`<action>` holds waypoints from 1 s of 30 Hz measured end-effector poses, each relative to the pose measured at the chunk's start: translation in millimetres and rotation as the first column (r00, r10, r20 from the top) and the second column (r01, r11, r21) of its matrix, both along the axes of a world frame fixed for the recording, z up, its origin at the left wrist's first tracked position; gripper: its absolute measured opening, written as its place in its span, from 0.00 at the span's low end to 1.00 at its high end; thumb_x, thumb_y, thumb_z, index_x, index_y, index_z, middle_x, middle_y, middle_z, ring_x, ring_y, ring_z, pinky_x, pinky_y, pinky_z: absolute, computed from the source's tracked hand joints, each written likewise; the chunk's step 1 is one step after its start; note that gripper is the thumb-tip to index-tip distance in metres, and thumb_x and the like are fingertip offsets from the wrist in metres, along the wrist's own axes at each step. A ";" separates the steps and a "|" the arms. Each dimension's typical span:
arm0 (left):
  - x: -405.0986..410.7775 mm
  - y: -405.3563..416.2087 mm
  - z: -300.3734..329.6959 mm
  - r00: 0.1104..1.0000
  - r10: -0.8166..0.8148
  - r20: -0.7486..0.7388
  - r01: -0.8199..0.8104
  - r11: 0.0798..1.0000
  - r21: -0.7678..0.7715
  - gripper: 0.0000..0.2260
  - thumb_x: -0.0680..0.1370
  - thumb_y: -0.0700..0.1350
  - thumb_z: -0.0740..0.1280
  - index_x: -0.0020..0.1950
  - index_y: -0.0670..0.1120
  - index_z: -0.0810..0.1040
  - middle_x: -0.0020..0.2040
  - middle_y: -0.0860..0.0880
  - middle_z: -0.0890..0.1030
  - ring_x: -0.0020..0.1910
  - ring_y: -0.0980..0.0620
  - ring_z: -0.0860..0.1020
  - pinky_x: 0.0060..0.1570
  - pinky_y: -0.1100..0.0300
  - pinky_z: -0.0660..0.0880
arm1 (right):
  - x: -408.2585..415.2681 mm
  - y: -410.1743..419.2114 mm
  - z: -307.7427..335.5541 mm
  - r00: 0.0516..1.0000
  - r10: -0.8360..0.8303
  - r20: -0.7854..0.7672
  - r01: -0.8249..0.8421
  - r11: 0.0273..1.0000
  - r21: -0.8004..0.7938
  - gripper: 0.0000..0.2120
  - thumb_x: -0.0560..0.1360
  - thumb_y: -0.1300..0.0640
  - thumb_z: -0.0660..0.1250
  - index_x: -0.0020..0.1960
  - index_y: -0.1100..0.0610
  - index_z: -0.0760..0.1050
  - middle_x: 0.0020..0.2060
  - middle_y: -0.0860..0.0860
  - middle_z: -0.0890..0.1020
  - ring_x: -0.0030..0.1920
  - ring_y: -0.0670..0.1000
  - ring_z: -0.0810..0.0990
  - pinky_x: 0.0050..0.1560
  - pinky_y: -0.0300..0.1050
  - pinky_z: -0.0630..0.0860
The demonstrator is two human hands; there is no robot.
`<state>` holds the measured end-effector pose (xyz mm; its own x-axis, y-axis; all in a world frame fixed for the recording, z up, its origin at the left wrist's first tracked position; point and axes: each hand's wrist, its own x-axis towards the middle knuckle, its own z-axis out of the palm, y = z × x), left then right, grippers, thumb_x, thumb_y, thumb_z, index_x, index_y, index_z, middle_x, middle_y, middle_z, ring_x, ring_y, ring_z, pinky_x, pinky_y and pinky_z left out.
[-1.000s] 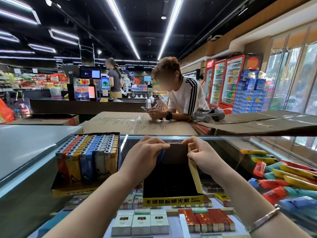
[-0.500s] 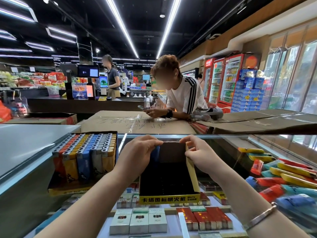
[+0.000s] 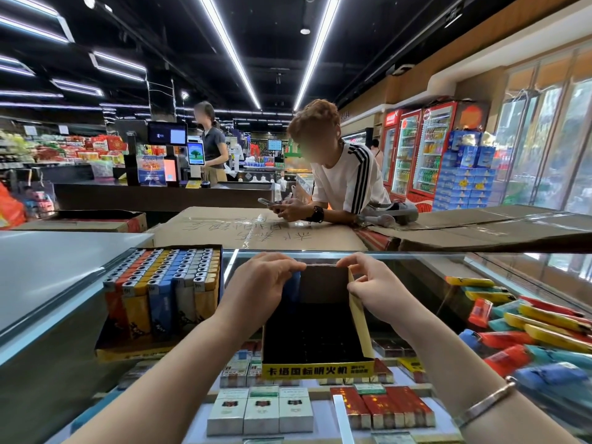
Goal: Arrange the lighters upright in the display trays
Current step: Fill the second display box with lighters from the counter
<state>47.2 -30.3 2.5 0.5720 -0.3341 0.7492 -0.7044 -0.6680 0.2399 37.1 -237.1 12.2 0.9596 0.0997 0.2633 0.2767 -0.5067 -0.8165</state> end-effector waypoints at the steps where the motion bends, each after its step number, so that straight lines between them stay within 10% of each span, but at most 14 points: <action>1: -1.7 -1.5 0.0 1.000 -0.004 0.016 0.004 1.000 0.022 0.13 0.76 0.35 0.65 0.56 0.47 0.81 0.52 0.51 0.82 0.52 0.54 0.77 0.51 0.63 0.73 | 0.1 0.1 -0.2 1.000 -0.002 0.003 0.002 1.000 -0.005 0.16 0.75 0.69 0.60 0.56 0.52 0.72 0.46 0.47 0.75 0.47 0.48 0.76 0.38 0.34 0.72; 30: -0.6 1.1 -0.5 0.998 0.070 -0.003 -0.070 0.996 -0.049 0.14 0.76 0.39 0.66 0.61 0.49 0.78 0.55 0.51 0.81 0.55 0.54 0.77 0.54 0.67 0.68 | 2.7 -1.1 -2.6 1.000 0.003 0.007 -0.003 1.000 -0.019 0.16 0.76 0.68 0.60 0.55 0.49 0.71 0.48 0.46 0.74 0.49 0.49 0.76 0.41 0.35 0.72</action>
